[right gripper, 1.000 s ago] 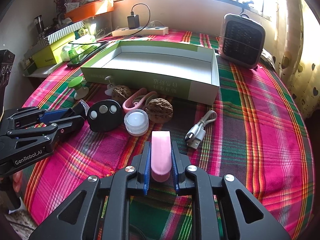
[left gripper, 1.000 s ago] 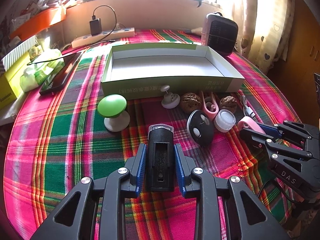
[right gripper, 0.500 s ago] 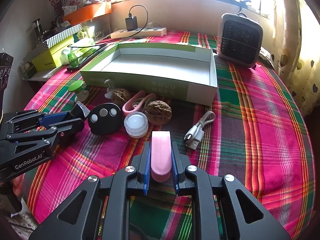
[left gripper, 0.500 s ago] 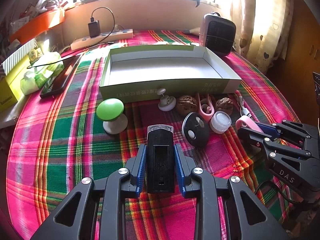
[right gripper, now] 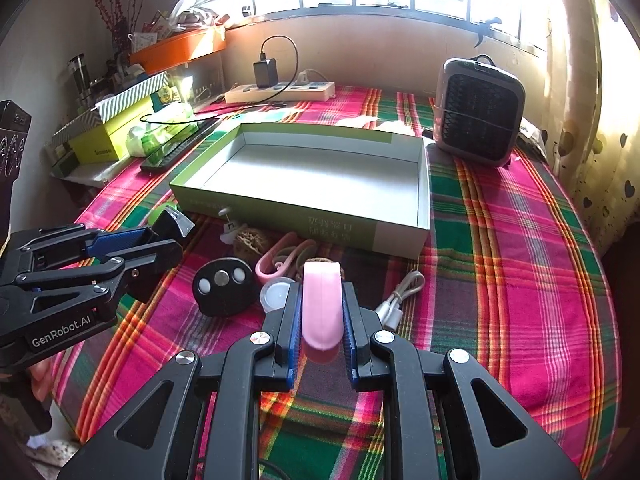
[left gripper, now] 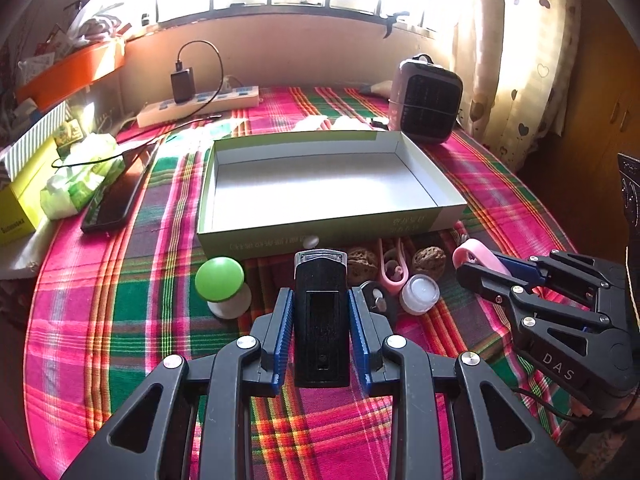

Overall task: Organize objects
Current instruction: 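Lift and carry the black device and pink clip over the box with both tools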

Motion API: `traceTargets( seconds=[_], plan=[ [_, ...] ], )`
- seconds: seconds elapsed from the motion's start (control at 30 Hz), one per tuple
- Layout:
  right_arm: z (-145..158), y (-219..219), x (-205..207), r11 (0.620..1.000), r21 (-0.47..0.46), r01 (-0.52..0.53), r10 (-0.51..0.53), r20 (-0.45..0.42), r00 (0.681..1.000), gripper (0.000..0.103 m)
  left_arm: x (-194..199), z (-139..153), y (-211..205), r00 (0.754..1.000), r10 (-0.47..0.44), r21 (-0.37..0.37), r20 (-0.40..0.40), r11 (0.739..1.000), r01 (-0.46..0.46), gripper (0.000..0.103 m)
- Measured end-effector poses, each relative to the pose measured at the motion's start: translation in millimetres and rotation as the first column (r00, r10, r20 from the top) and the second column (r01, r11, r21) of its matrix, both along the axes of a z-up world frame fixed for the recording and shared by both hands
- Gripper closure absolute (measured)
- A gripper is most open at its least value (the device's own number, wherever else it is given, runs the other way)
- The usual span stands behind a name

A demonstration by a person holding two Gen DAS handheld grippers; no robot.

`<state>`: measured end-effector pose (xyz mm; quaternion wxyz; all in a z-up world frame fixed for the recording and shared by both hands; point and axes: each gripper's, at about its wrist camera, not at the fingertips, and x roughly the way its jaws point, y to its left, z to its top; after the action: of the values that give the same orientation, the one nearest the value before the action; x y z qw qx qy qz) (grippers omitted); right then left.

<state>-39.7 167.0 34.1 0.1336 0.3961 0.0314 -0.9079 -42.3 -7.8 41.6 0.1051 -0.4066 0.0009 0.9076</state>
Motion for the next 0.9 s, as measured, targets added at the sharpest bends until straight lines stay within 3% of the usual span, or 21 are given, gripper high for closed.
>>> traceTargets(
  seconds=[0.9],
  plan=[
    [15.1,-13.2,-74.3,0.999,-0.045,-0.002,0.003,0.022,1.000,0.084,-74.9,8.9,-7.5,0.999,0.034,0.001,0.001,0.999,-0.034,0.078]
  ],
)
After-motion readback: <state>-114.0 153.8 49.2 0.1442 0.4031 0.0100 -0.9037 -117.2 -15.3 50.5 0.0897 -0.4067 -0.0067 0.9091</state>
